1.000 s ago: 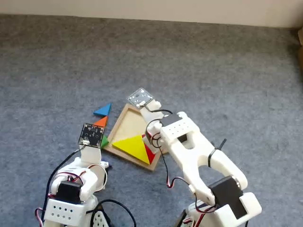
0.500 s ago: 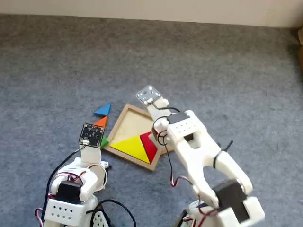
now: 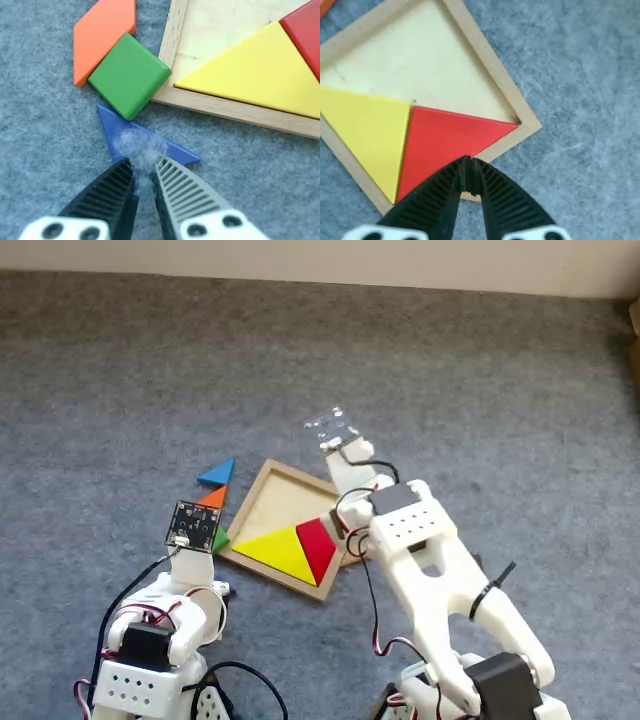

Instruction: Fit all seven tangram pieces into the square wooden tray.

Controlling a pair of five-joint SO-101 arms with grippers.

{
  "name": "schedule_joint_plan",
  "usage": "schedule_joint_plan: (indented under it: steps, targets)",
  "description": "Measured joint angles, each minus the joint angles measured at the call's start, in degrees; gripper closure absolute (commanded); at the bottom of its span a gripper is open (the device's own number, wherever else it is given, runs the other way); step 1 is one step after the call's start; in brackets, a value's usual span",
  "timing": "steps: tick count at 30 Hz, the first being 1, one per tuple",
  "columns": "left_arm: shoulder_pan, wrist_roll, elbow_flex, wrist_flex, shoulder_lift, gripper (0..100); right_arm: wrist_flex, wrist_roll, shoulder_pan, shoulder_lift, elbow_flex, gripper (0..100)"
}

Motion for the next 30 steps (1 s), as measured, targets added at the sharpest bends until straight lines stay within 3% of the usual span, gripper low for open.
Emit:
schedule_joint_plan:
  steps: [9,19,28,30]
  targets:
    - [0.0,0.0,0.0,0.0,0.0,98,0.0,-1.67,0.97,11.34,-0.53,98.9]
    - [0.0,0.0,0.0,0.0,0.0,98,0.18,-1.58,1.41,21.01,-11.16,98.9]
    - [0.0,0.0,0.0,0.0,0.0,98,0.09,-1.58,1.49,23.12,-15.74,98.3]
    - [0.0,0.0,0.0,0.0,0.0,98,1.14,-1.58,1.32,21.89,-15.74,93.7]
